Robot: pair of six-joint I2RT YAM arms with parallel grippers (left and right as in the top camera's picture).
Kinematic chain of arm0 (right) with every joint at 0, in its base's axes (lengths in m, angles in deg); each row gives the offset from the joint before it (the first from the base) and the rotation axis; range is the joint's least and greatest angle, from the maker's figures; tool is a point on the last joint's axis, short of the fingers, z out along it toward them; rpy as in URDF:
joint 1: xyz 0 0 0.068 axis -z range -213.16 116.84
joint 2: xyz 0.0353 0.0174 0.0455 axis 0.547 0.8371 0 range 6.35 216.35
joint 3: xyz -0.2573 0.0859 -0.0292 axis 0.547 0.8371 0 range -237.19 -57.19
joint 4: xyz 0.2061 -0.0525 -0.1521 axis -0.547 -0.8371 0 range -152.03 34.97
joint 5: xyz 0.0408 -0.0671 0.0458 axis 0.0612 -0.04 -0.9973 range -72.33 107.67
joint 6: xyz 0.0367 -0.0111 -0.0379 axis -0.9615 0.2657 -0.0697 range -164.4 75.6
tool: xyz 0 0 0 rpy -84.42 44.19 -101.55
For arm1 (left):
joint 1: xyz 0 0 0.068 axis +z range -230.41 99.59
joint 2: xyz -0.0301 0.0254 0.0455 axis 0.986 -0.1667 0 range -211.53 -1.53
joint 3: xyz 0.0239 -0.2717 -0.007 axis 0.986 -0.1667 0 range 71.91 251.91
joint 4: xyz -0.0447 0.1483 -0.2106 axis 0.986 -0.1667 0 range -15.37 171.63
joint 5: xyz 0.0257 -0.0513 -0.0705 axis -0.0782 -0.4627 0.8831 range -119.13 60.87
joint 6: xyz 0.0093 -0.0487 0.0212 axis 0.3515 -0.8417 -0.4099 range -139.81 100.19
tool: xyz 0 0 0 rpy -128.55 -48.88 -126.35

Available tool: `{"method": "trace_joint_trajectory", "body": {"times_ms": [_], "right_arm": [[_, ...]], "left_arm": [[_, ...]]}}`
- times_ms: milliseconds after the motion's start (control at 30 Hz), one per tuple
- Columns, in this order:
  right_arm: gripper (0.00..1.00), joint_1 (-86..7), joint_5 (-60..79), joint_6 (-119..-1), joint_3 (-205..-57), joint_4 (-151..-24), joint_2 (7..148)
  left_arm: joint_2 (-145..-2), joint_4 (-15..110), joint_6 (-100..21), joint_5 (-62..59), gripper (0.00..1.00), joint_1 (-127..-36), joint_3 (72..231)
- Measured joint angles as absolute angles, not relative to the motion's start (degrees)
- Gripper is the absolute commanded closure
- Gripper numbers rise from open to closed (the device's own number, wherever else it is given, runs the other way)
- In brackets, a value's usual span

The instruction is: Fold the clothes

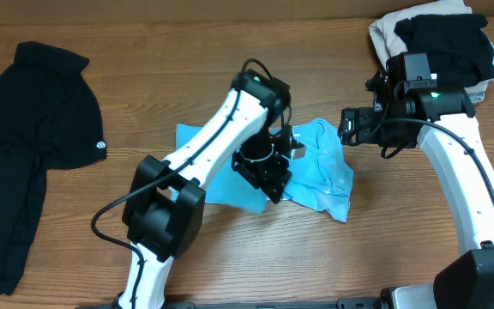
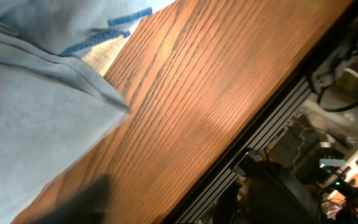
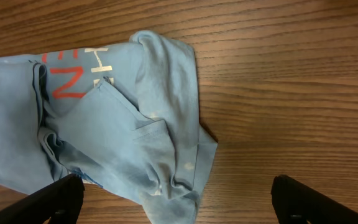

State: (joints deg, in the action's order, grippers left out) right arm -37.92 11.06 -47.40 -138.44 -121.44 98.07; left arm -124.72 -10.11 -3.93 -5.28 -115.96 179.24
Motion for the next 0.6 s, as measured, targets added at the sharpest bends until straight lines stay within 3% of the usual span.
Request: {"method": "trace_joint_trajectory", "body": {"times_ms": [233, 600], "right_arm": [[0.00, -37.92, 10.73, -47.38, -138.44, -120.52, 98.27], [0.00, -37.92, 7.15, -48.80, -138.35, -122.64, 108.52]], "left_arm": [[-124.72, -10.64, -8.39, -10.98, 0.00, -114.10, 179.20], [-124.72, -10.75, -12.37, -13.80, 0.00, -101.68, 188.99]]}}
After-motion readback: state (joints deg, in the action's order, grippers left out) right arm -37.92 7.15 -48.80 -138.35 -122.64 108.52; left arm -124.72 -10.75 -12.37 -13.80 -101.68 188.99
